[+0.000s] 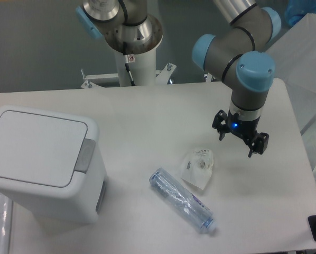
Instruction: Open the trash can
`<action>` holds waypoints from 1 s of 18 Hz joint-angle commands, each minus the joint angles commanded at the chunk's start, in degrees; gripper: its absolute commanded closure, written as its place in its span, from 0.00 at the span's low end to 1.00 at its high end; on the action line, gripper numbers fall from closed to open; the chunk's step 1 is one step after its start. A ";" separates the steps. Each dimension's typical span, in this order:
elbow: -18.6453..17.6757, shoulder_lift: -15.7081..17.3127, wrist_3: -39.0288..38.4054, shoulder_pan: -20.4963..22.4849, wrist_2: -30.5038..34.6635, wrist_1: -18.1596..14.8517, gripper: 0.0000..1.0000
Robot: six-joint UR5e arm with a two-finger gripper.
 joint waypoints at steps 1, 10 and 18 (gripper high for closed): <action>0.00 0.00 0.00 0.00 0.00 0.00 0.00; 0.09 1.32 -0.61 -1.93 -1.93 0.17 0.00; -0.35 5.09 -11.24 -4.57 -11.59 0.53 0.00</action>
